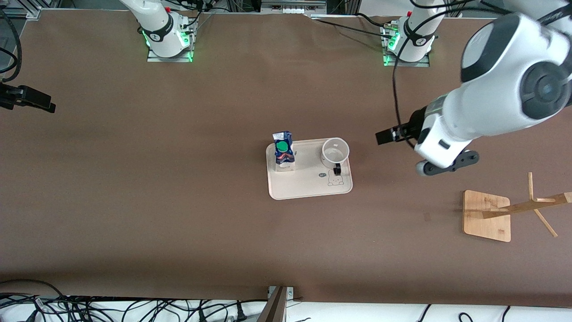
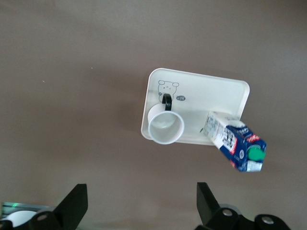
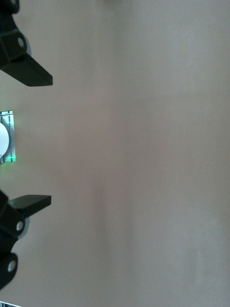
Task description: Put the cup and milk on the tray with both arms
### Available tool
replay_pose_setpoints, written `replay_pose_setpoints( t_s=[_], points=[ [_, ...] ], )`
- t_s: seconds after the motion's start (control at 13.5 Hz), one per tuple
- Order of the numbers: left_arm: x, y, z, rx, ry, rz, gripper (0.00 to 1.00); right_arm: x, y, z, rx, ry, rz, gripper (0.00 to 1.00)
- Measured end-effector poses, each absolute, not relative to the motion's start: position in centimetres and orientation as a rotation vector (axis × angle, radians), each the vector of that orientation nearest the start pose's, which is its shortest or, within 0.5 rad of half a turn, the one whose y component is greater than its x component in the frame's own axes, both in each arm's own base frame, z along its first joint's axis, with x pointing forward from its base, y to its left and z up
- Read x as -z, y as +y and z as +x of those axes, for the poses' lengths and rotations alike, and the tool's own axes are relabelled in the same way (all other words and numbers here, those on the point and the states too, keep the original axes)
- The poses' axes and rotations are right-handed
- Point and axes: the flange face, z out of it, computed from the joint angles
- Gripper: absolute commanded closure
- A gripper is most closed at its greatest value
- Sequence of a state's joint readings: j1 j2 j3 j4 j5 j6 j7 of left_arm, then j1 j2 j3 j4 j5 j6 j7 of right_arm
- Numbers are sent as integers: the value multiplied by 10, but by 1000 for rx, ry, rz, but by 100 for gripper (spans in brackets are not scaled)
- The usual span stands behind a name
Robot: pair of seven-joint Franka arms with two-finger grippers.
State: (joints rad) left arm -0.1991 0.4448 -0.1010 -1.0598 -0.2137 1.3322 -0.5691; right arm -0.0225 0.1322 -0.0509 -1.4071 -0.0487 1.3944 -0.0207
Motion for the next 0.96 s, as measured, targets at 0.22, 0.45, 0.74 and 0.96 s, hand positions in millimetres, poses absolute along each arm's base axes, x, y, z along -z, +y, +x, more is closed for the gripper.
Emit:
replay_pose_setpoints(
  t_s=[0.22,0.45,0.74,0.96],
  points=[
    [-605,-151,607,-381,-171,-3226,0,-610,-44,568,-249,83,-3177,0],
    [-619,-104,583,-339,10,-3180,0,-610,-40,568,-246,57,-3177,0],
    [-598,-47,563,-267,135,-3194,0,-611,-40,568,-236,15,-3177,0],
    [-590,-31,555,-251,173,-3198,0,-612,-40,569,-225,12,-3178,0]
  ],
)
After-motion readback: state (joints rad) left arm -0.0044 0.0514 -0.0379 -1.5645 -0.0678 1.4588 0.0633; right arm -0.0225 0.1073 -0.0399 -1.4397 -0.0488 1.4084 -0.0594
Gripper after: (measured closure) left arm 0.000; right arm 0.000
